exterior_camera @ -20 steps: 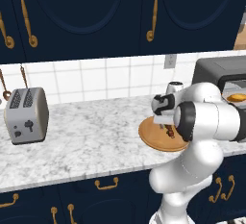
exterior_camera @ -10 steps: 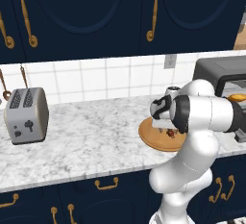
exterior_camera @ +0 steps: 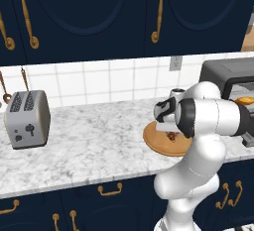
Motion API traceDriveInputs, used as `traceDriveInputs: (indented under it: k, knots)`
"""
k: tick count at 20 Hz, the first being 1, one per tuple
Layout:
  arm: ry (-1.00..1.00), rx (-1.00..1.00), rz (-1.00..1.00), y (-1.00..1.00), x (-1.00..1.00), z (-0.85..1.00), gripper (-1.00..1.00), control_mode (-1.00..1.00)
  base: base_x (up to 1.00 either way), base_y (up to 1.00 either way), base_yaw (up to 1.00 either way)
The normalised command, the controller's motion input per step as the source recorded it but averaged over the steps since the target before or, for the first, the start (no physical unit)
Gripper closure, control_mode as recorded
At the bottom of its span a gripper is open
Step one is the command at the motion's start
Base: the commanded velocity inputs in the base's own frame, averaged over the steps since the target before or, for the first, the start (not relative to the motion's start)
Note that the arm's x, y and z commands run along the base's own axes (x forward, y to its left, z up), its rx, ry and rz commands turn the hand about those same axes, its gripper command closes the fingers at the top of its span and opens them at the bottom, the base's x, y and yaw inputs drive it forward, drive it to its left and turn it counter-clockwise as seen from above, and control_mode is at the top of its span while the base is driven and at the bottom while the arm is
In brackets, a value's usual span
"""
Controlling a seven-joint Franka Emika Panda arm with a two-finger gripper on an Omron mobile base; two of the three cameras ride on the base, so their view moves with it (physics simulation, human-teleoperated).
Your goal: Pick up the kebab skewer and baguette bread, and place them inside the toaster oven. Close the toaster oven door and start by setting the timer.
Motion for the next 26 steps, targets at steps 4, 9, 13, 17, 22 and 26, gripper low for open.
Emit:
traceDriveInputs:
  k: [4, 9, 13, 17, 22, 26]
  knots:
    - [0.0, 0.0, 0.0, -0.15, -0.04, 0.2, 1.0, -1.0, 0.0, 0.0, 0.0]
    - [0.0, 0.01, 0.0, -0.22, -0.37, 0.43, 1.0, -1.0, 0.0, 0.0, 0.0]
    - [0.0, 0.05, 0.0, -0.35, -0.29, 0.53, 1.0, -1.0, 0.0, 0.0, 0.0]
    - [-0.02, 0.02, -0.02, -0.42, -0.2, 0.36, 1.0, -1.0, 0.0, 0.0, 0.0]
    - [-0.04, 0.0, -0.07, -0.36, -0.32, 0.18, 1.0, -1.0, 0.0, 0.0, 0.0]
    - [-0.05, 0.0, -0.08, -0.4, -0.13, 0.04, 1.0, -1.0, 0.0, 0.0, 0.0]
